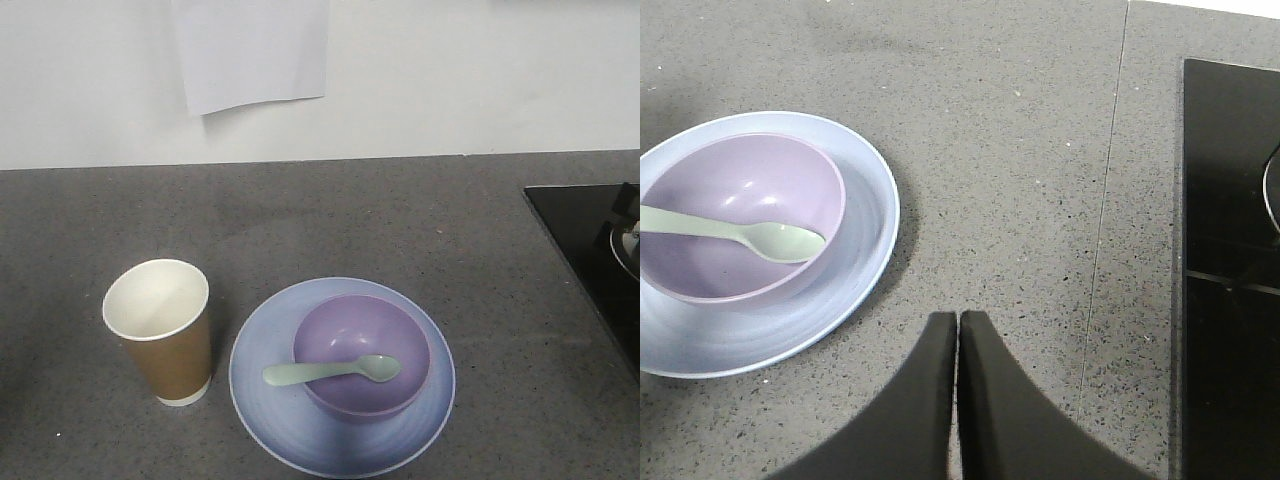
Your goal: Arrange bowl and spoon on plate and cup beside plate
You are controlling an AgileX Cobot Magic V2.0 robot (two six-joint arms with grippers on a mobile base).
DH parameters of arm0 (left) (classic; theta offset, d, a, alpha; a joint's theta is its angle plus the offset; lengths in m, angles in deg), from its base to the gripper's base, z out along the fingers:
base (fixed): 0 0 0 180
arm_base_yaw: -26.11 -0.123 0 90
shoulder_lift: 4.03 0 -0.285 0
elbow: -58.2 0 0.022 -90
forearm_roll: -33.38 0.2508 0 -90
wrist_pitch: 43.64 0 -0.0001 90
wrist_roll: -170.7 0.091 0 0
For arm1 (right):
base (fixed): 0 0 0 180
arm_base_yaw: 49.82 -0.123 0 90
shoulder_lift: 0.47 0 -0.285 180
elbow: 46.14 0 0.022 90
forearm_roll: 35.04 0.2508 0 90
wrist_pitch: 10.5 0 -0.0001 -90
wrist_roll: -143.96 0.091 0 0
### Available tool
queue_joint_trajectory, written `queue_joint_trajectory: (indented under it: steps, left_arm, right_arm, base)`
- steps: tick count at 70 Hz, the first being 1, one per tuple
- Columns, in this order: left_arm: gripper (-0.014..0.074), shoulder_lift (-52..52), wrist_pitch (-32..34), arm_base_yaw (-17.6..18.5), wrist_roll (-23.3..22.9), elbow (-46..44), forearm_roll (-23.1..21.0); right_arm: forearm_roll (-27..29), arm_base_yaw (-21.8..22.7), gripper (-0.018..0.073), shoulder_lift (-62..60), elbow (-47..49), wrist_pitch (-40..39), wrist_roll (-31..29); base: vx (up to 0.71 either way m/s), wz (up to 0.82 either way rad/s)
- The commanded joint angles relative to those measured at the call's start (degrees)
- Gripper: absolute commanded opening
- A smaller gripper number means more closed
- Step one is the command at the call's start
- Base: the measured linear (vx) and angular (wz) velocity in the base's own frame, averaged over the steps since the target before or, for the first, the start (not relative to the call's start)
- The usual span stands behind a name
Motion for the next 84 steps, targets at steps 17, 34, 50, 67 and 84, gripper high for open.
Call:
queue_joint_trajectory:
  steps: [17, 34, 50, 67, 84]
  left_arm:
    - [-0.0008, 0.40, 3.94, 0.31, -0.40, -1.29, 0.38]
    - [-0.0008, 0.40, 3.94, 0.31, -0.40, -1.29, 0.38]
    - [-0.0008, 0.40, 3.87, 0.31, -0.33, -1.29, 0.59]
    - [-0.0008, -1.20, 10.71, 0.03, -0.29, 0.85, 0.99]
    - [-0.0008, -8.33, 31.91, -4.00, -0.11, 17.81, 1.00]
  right_arm:
    - [-0.26, 0.30, -0.0010, 0.21, 1.37, -3.89, 0.11]
    - [-0.26, 0.30, -0.0010, 0.21, 1.37, -3.63, 0.05]
    - [-0.26, 0.30, -0.0010, 0.21, 1.37, -3.63, 0.05]
    - [-0.26, 0.30, -0.0010, 0.21, 1.37, -3.62, 0.05]
    - [-0.26, 0.30, -0.0010, 0.21, 1.37, -3.62, 0.05]
  base:
    - [0.00, 0.00]
    - [0.00, 0.00]
    - [0.00, 0.00]
    - [0.00, 0.00]
    - [0.00, 0.00]
